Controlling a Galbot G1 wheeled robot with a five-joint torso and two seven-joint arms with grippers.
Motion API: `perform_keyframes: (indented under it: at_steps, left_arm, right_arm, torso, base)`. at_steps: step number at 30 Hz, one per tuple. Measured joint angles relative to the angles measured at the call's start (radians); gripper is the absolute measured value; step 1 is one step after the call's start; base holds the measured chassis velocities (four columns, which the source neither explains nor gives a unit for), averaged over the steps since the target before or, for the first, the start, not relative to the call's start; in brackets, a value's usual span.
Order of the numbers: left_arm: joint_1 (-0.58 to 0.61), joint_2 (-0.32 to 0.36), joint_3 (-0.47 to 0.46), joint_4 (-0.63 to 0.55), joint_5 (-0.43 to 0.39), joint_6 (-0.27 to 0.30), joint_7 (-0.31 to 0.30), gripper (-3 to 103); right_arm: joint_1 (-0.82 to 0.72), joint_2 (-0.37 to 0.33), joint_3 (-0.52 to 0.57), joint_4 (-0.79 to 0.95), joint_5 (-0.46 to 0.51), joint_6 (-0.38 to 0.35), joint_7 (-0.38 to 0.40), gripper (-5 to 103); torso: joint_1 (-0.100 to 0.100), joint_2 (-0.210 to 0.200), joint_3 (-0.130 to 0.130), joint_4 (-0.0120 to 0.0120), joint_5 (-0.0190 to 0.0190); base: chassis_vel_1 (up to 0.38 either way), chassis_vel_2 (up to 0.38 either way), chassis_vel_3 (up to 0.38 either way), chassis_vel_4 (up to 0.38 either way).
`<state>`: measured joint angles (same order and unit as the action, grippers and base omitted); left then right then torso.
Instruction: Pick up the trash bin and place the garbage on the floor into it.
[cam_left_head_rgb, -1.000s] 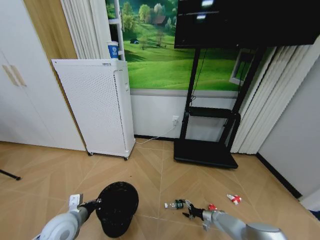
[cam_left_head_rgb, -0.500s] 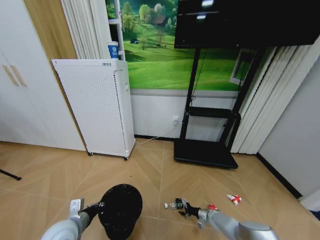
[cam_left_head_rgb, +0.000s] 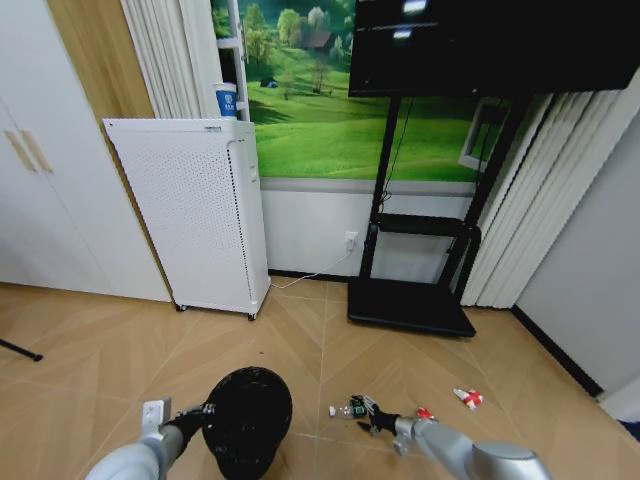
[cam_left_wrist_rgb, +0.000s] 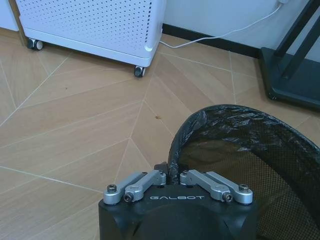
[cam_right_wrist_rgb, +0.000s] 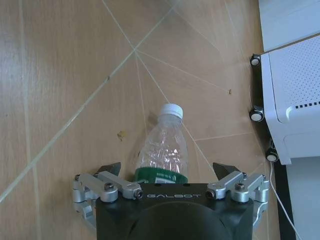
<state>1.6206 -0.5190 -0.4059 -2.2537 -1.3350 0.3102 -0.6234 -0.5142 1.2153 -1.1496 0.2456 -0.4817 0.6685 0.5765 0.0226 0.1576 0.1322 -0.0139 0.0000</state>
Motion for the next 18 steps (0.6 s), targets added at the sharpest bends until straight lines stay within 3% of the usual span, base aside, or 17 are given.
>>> perform_keyframes:
  at_steps: [4, 6, 9, 12, 16, 18]
  left_arm:
    - [-0.001, 0.002, 0.002, -0.007, -0.003, 0.0, -0.001, 7]
    - [0.0, 0.002, 0.002, -0.011, -0.004, 0.0, -0.001, 7]
    - [0.001, 0.002, 0.002, -0.014, -0.004, 0.0, -0.001, 7]
    - [0.002, 0.001, 0.003, -0.027, -0.005, 0.0, 0.0, 7]
    - [0.005, -0.002, 0.003, -0.036, -0.004, 0.0, 0.0, 7]
    - [0.012, -0.005, 0.003, -0.04, -0.003, 0.0, 0.002, 7]
  right_arm:
    - [0.002, 0.007, -0.032, -0.006, 0.064, -0.011, -0.023, 103]
    - [0.005, 0.009, -0.047, -0.01, 0.088, -0.014, -0.039, 94]
    - [0.008, 0.01, -0.058, -0.011, 0.107, -0.017, -0.051, 89]
    - [0.015, 0.01, -0.084, -0.015, 0.15, -0.02, -0.084, 73]
    - [0.015, 0.018, -0.089, -0.025, 0.166, -0.024, -0.099, 62]
    - [0.012, 0.026, -0.089, -0.031, 0.169, -0.026, -0.101, 51]
  torso:
    - [0.0, 0.0, 0.0, -0.0001, -0.0003]
    - [0.0, 0.0, 0.0, -0.0001, -0.0005]
    - [0.0, 0.0, 0.0, -0.0001, -0.0003]
    - [0.0, 0.0, 0.0, 0.0, 0.0]
    - [0.0, 0.0, 0.0, -0.0001, -0.0001]
    - [0.0, 0.0, 0.0, 0.0, -0.0001]
  base:
    - [0.0, 0.0, 0.0, 0.0]
    - [0.0, 0.0, 0.0, 0.0]
    - [0.0, 0.0, 0.0, 0.0]
    - [0.0, 0.0, 0.0, 0.0]
    - [0.0, 0.0, 0.0, 0.0]
    - [0.0, 0.0, 0.0, 0.0]
